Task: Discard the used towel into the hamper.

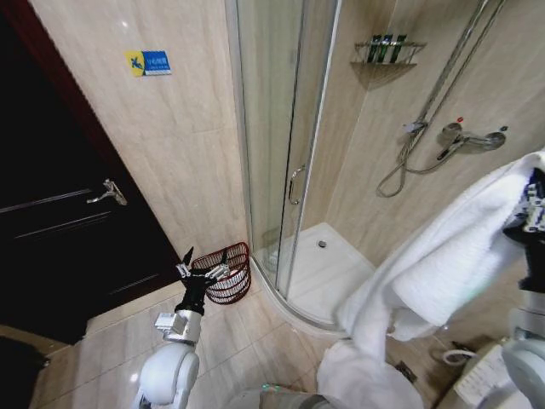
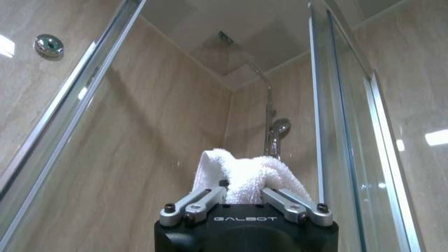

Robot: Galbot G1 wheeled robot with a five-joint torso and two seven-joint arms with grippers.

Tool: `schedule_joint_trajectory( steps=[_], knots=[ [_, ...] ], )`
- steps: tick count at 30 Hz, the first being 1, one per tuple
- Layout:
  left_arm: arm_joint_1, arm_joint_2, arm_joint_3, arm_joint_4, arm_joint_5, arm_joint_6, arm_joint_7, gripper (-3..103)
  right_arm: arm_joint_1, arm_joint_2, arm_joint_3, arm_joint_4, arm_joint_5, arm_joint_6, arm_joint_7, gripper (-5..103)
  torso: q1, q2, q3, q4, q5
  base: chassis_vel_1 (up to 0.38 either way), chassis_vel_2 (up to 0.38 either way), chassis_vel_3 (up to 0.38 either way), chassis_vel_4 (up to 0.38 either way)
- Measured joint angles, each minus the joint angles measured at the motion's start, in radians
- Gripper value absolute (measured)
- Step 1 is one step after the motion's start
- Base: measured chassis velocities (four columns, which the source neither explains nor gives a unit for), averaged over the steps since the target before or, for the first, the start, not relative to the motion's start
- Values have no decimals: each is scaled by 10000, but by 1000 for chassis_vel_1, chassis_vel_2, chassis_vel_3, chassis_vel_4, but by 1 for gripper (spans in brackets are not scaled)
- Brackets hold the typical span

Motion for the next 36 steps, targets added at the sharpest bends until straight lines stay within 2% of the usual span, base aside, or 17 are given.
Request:
schedule_joint_trajectory(
  steps=[26, 36],
  knots=[
    [0, 0, 0, 0, -1, 0, 0, 100, 44, 121, -26, -14, 143, 25, -89, 5, 0, 0, 0, 1, 0, 7, 7, 6, 10],
    [0, 0, 0, 0, 0, 0, 0, 100, 189, 101, 30, -14, 328, 430, 43, 5, 0, 0, 1, 0, 0, 19, 20, 23, 15]
  ],
)
